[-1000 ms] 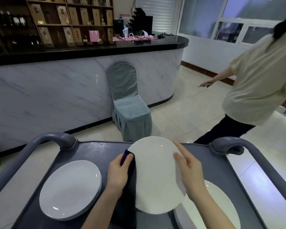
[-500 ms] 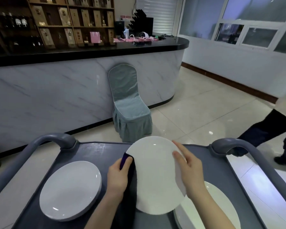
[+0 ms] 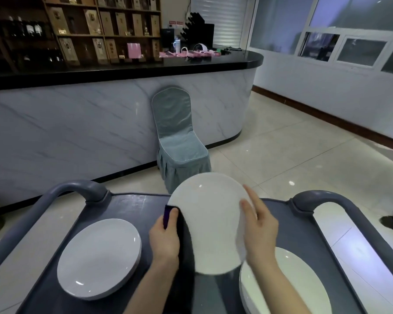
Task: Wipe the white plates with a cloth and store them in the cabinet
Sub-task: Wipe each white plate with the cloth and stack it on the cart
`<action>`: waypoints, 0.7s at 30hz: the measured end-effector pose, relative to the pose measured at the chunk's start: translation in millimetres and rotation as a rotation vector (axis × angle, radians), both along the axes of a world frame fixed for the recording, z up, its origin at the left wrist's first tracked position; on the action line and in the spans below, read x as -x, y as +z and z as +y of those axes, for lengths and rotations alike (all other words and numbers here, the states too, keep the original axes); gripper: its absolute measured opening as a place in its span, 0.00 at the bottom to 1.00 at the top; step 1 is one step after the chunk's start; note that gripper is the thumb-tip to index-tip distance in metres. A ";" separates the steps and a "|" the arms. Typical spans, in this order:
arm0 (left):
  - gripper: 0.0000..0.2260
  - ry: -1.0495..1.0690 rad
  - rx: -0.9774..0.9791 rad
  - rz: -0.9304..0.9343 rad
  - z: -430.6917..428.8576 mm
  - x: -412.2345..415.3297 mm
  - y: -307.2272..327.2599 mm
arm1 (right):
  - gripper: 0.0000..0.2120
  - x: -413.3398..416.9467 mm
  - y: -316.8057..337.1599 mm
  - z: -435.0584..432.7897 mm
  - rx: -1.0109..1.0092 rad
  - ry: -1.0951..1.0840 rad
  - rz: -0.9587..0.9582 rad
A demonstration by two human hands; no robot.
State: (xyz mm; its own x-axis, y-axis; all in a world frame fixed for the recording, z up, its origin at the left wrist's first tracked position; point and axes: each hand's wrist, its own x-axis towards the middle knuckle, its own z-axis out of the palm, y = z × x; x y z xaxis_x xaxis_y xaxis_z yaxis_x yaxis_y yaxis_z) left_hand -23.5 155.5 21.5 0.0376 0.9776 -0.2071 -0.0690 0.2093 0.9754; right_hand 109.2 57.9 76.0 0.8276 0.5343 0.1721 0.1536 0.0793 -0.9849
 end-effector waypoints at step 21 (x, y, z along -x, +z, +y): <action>0.10 -0.320 -0.114 0.077 12.5 17.7 11.2 | 0.20 -30.6 5.9 -2.6 0.154 0.387 -0.162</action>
State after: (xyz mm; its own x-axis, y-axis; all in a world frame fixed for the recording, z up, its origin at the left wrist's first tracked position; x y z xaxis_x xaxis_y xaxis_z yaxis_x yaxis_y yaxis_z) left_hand -41.1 168.1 32.6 0.3340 0.9359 -0.1118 0.0577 0.0981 0.9935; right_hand 139.8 55.3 81.9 0.5305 0.8289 0.1774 0.2951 0.0156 -0.9554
